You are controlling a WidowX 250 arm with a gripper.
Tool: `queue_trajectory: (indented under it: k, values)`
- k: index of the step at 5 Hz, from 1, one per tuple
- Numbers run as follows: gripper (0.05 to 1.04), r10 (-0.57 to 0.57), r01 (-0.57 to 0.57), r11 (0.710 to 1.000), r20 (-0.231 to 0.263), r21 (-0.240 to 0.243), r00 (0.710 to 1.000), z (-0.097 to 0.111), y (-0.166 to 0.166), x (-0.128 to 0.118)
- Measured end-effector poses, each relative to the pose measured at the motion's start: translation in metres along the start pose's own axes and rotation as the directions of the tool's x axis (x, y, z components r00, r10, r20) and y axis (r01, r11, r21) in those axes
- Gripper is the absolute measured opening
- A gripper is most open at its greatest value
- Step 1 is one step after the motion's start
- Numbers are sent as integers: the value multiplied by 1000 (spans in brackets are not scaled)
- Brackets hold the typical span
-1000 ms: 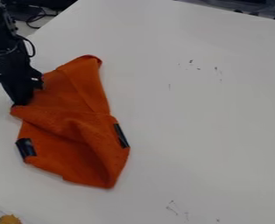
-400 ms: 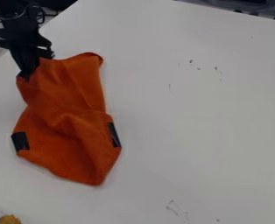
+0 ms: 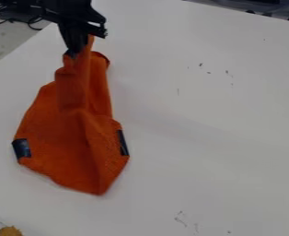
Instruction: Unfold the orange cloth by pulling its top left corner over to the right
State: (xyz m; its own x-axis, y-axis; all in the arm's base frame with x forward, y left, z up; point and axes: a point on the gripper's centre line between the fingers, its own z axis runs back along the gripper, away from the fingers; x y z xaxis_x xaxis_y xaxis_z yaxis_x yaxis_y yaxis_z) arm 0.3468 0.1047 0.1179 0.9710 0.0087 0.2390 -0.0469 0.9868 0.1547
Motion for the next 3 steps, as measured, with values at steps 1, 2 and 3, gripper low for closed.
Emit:
queue_trajectory:
  k: [1, 2, 3]
  values:
    - [69, -83, 83, 996, 6, -40, 997, -4, -41, 20]
    - [69, -170, 170, 982, 1, -85, 985, -17, -83, 37]
    - [69, -191, 186, 972, -20, -142, 981, -40, -109, 47]
